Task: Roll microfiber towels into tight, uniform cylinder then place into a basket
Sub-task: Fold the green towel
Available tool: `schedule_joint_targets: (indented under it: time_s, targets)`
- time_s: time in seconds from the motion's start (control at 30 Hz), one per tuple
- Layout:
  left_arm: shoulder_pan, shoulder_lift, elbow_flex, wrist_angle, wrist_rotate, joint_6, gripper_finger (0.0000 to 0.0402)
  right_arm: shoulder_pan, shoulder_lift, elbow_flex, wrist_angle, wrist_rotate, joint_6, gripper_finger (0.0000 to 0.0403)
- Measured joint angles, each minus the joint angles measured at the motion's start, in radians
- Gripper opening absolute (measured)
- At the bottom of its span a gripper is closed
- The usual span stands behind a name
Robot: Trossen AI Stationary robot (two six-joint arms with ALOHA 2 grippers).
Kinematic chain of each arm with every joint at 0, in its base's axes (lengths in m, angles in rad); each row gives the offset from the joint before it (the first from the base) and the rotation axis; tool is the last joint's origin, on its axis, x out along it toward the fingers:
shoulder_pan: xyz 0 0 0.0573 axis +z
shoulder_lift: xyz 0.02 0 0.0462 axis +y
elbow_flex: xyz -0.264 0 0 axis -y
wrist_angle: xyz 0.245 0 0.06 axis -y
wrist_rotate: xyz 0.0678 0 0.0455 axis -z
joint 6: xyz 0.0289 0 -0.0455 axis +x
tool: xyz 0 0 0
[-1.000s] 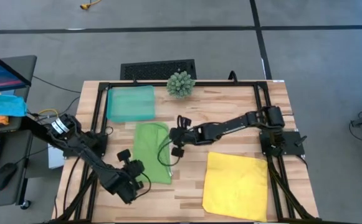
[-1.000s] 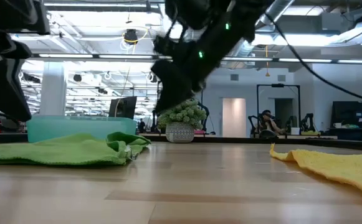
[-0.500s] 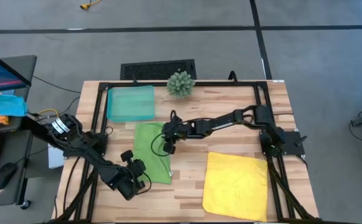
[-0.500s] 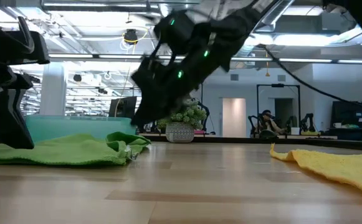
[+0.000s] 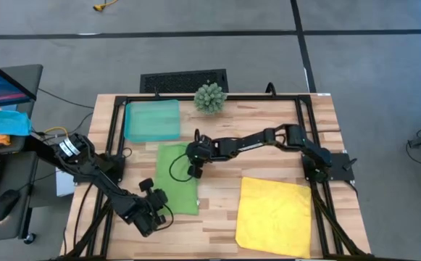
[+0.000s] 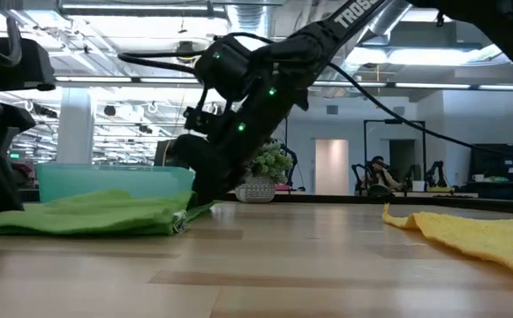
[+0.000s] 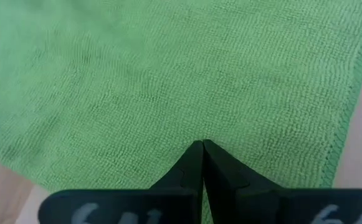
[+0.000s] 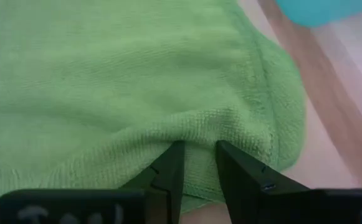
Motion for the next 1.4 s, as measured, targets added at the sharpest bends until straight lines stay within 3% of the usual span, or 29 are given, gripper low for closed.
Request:
schedule_joint_targets:
  time_s: [0.3, 0.43, 0.83, 1.03, 1.17, 1.27, 1.4]
  targets:
    - [-0.023, 0.0, 0.0, -0.009, 0.003, -0.031, 0.0, -0.037, 0.0, 0.062, -0.135, 0.11, -0.029, 0.0118]
    - [-0.024, 0.0, 0.0, -0.012, 0.0, -0.032, 0.0, -0.046, 0.0, 0.071, -0.167, 0.113, -0.029, 0.0118]
    - [-0.033, -0.083, 0.002, -0.062, -0.145, -0.019, 0.0, -0.029, -0.049, 0.073, -0.15, 0.139, -0.077, 0.0118]
    - [-0.051, -0.178, 0.003, -0.31, -0.337, -0.123, 0.0, 0.008, -0.145, 0.058, -0.303, 0.144, -0.118, 0.0117]
    - [-0.039, -0.226, -0.01, -0.508, -0.372, -0.294, 0.0, 0.052, -0.24, 0.014, -0.393, 0.203, -0.127, 0.0106]
    - [0.0, -0.26, -0.065, -0.492, -0.375, -0.316, 0.0, 0.089, -0.312, -0.046, -0.414, 0.268, -0.126, 0.0093]
    - [0.067, -0.332, -0.15, -0.376, -0.356, -0.233, 0.0, 0.131, -0.429, -0.176, -0.4, 0.292, -0.084, 0.0075]
